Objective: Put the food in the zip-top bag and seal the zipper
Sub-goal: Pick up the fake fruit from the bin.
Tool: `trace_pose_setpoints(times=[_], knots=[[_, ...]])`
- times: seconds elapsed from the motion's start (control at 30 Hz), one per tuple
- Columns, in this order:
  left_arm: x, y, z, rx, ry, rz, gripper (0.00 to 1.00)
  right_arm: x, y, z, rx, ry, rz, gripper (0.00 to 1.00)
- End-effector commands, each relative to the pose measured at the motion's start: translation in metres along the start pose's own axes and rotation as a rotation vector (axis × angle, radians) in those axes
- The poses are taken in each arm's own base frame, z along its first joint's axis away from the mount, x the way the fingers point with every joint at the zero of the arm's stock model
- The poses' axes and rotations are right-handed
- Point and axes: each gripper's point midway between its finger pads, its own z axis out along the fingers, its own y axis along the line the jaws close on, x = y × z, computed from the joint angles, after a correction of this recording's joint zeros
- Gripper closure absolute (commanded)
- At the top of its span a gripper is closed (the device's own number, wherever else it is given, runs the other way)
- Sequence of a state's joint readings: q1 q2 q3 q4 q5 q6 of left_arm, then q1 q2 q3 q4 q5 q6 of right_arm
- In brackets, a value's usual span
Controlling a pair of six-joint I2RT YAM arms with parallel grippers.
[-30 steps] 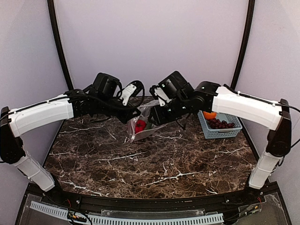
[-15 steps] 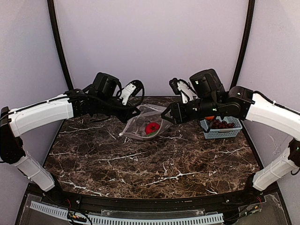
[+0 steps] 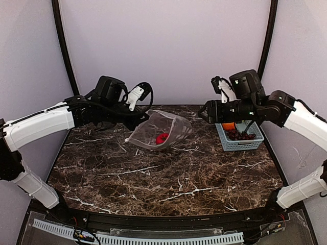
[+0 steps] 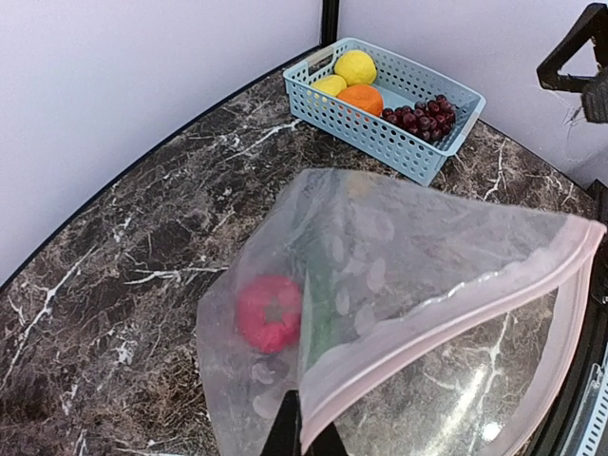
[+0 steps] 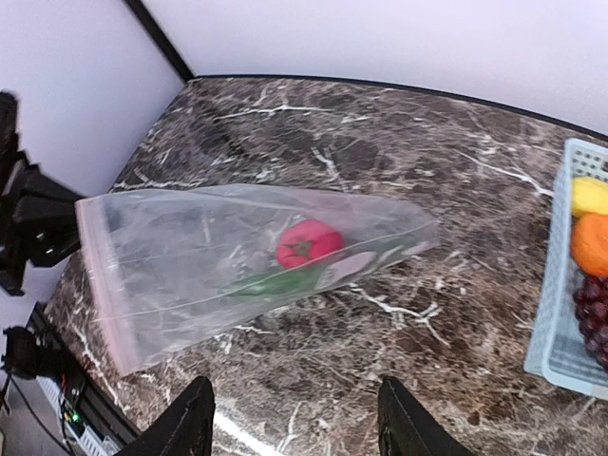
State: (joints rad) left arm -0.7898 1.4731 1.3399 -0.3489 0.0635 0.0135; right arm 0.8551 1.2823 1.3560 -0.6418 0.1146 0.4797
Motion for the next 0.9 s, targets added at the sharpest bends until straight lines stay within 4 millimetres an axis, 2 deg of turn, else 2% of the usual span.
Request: trace_pose_setpoints(times=[0.0,0.2,0.43,0.57,0.87], knots=[[-0.015,0.008,-0.025,-0.053,-0.065,0.025,0.99,0.011,-0.068,-0.007,0.183,0.020,0.084,0.42],[-0.015,0.008,-0.027,-0.054,-0.066,0.032,0.99,0.027,-0.158,-0.003,0.384,0.064,0.174,0.39],[-0.009,0.007,-0.018,-0.046,-0.038,0.026,0.99,0.056,-0.243,0.013,0.571,0.195,0.195,0.35],[-0.008,0.005,-0.015,-0.033,-0.031,0.022,0.99,0.069,-0.276,0.026,0.632,0.284,0.169,0.31],[-0.008,0.006,-0.016,-0.035,-0.031,0.025,0.99,0.085,-0.320,0.060,0.698,0.434,0.103,0.18]])
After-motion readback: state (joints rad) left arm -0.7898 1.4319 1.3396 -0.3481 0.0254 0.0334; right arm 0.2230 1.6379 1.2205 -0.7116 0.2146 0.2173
